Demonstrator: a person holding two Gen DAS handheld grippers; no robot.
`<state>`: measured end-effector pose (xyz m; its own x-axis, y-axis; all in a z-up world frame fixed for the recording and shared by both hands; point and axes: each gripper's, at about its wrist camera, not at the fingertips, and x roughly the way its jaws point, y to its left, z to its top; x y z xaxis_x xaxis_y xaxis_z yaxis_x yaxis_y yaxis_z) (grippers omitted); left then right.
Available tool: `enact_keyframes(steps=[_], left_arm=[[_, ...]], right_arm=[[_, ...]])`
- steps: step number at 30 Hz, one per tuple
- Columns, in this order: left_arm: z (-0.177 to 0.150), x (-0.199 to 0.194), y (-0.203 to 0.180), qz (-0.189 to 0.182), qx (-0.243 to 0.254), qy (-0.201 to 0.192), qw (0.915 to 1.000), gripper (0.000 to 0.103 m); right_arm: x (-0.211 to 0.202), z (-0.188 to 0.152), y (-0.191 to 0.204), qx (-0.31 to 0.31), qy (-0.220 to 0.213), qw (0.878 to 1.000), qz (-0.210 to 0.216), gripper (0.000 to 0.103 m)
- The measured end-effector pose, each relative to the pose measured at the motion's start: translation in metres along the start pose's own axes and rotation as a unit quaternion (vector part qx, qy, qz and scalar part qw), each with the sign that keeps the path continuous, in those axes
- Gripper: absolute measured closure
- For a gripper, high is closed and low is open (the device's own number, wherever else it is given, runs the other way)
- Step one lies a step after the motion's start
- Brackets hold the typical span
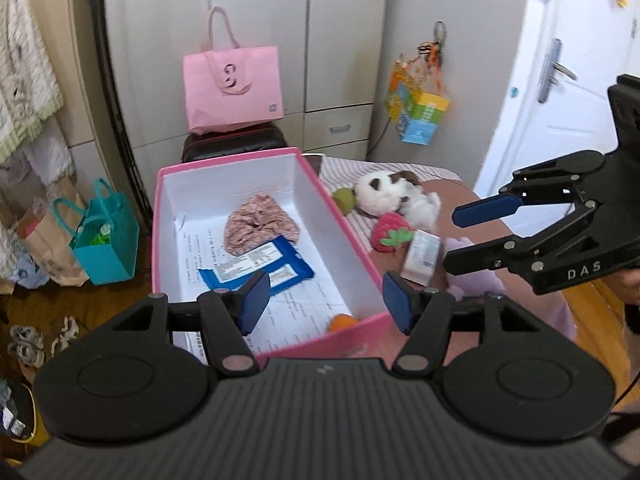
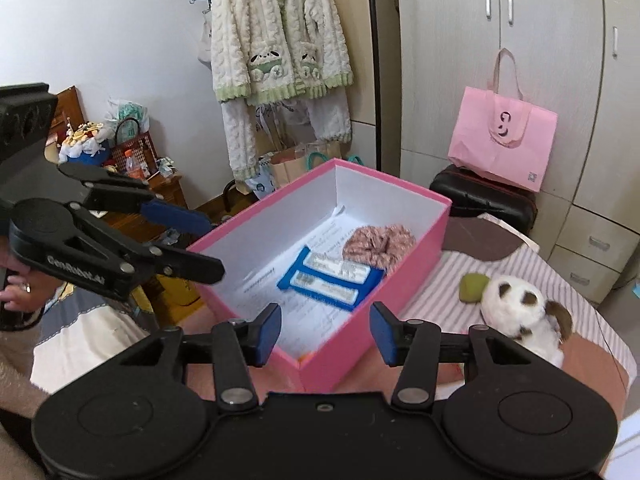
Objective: Organize soft objects
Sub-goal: 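Withdraw both tools from the box toward the remaining toys, then close the left tool on the lilac plush while the right tool grips its other side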
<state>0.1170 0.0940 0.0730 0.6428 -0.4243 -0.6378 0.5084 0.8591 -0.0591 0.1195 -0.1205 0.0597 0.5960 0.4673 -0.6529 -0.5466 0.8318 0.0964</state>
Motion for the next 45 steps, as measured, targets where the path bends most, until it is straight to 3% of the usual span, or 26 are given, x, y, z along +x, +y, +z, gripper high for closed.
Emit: enact_keyframes(steps=[11,15,23,31,36,40,45], left_arm=[[-0.012,-0.012,-0.062,-0.037,0.057,0.002,0.9977,0.035],[-0.015,0.001,-0.083,-0.053,0.059,0.010,0.9968,0.035],[-0.027,0.042,-0.115,-0.097,0.041,0.036,0.9938,0.035],[-0.031,0.087,-0.139,-0.103,0.028,0.023,0.9940,0.035],[-0.034,0.122,-0.139,-0.116,-0.014,0.032,0.9926,0.035],[-0.037,0.148,-0.139,-0.104,-0.028,0.025,0.9939,0.035],[-0.039,0.173,-0.137,-0.117,-0.052,0.021,0.9915,0.037]], right_arm=[[-0.054,-0.050,-0.014,0.006,-0.013,1.000,-0.024,0.038],[-0.070,-0.072,-0.023,0.008,-0.028,0.999,-0.029,0.030],[-0.080,-0.118,-0.045,0.025,-0.040,0.998,-0.039,0.028],[-0.064,-0.157,-0.076,0.034,-0.075,0.995,-0.058,0.019],[-0.037,-0.172,-0.091,0.031,-0.076,0.995,-0.054,0.019],[-0.010,-0.180,-0.089,-0.008,-0.072,0.995,-0.071,0.019],[0.018,-0.184,-0.094,-0.036,-0.075,0.992,-0.094,0.019]])
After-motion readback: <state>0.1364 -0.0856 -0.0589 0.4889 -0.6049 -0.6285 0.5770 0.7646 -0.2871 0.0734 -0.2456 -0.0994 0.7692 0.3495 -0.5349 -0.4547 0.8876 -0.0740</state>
